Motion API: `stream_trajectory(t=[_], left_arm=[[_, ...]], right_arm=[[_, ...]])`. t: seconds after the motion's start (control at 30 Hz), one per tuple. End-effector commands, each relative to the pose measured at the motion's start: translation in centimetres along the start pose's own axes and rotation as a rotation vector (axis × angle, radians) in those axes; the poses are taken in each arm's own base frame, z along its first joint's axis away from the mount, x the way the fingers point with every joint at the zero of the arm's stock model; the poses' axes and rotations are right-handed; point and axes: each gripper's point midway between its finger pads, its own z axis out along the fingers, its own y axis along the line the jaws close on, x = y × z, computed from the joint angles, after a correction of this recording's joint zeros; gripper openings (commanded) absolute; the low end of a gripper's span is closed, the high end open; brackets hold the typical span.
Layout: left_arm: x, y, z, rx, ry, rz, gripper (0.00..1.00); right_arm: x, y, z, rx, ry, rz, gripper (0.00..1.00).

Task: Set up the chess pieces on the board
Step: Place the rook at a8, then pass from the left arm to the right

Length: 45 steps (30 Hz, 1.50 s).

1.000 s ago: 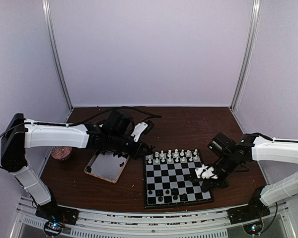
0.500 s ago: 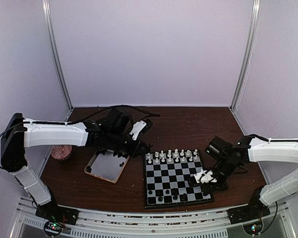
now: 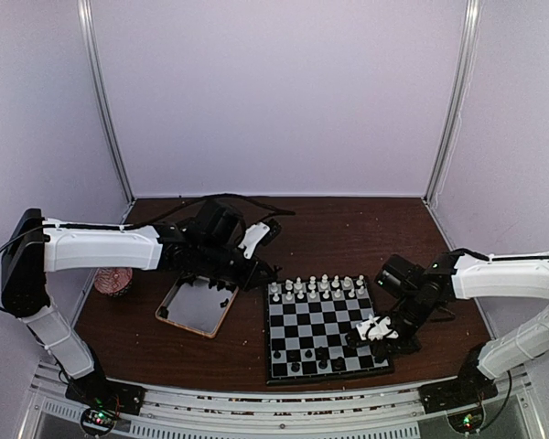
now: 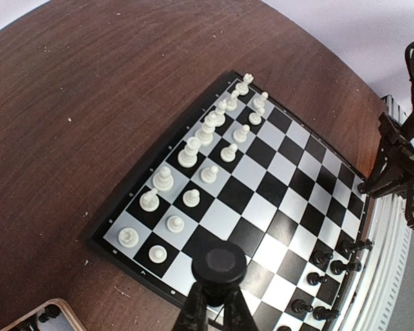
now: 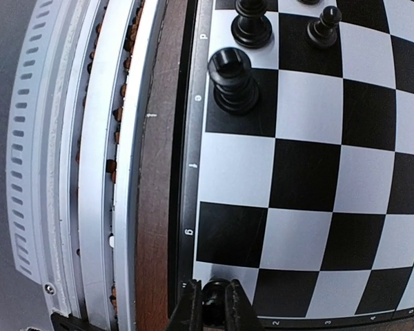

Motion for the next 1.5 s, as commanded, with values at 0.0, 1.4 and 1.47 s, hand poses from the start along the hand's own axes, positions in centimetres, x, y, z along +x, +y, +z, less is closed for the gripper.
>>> stream_trajectory(t=[0.0,1.4,1.47], left_arm=[[-1.8,-0.3,-1.0,0.008,-0.059,0.017,0.0],[0.9,-10.1,-0.9,0.687,0.239,-0.046,0.02],[1.0,-10.3,-1.1,0.709,0.249,-0.06,0.02]], right_arm=[[0.4,0.0,0.4,-0.002,0.02,-0.01,0.1],[-16.7,-7.9,-14.1,0.392,-0.193,-0.284,0.4],[-17.4,-7.3,-13.6,0.392,-0.184,-0.324,0.42]])
